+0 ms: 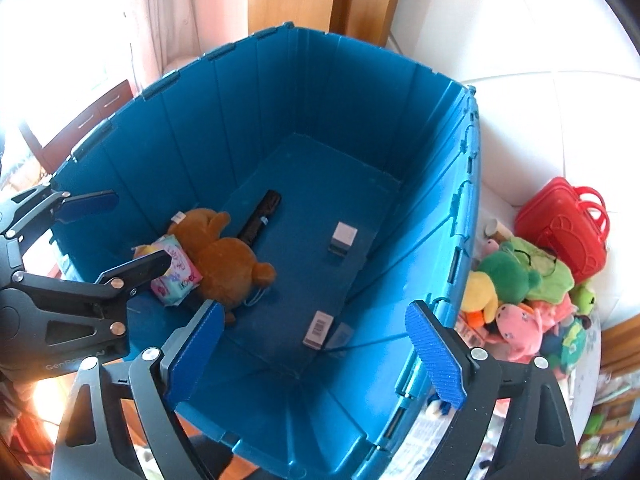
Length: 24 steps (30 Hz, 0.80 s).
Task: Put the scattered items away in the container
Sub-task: 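Withdraw both open grippers from the bin back toward the pile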
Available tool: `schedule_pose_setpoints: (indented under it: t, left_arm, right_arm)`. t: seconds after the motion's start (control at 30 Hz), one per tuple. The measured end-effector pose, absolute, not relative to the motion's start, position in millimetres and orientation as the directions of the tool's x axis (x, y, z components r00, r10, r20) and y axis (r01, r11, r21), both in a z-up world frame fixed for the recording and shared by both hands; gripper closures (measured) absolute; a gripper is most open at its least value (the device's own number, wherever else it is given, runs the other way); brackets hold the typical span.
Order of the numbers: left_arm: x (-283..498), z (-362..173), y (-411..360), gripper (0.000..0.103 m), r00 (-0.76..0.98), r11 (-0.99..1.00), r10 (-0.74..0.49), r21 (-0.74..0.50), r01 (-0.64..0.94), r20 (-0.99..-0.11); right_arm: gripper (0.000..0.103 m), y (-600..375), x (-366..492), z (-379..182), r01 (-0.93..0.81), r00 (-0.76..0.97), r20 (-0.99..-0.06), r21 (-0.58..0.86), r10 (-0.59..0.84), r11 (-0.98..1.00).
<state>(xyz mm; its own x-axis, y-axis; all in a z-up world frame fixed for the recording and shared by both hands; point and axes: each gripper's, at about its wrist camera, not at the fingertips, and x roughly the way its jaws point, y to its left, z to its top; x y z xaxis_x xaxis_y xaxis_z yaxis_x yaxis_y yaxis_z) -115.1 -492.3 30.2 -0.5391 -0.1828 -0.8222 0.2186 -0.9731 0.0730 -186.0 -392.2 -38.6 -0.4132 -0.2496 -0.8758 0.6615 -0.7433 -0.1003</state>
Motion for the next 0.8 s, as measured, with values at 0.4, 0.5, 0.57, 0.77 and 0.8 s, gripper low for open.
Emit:
schedule_pose_setpoints:
  t: [0.4,0.5,0.57,0.77,0.8]
  left_arm:
    - [-89,53,-475,0.028,-0.66,-0.961,-0.251,0.099,0.259,-0.708]
    - [-85,54,-466,0.028,-0.673,-0.962,-0.25,0.102,0.252,-0.697]
    - [-82,55,-459,0.028,-0.683,-0.965,-0.24,0.094,0.245,-0.69]
    - [-81,59,-432,0.028,-0.72,-0.975,-0.209,0.089,0.201,-0.662]
    - [-83,59,-427,0.028,-0.724,-0.978,-0.201,0.088,0.191,-0.66]
  right_arm:
    - [0.001,-358,-158,-11,0.593,-0.565,-0.753,-0.087,-0.338,-0.8]
    - [0.001,-348,-149,-7,0.578,-0.586,-0.732,-0.076,-0.348,-0.813]
    - [0.001,-340,-146,-7,0.566,-0.589,-0.727,-0.061,-0.351,-0.822]
    - [0.001,-307,-140,-10,0.494,-0.629,-0.709,-0.048,-0.318,-0.868]
    - [0.001,-300,-139,-11,0.48,-0.635,-0.707,-0.046,-0.311,-0.876]
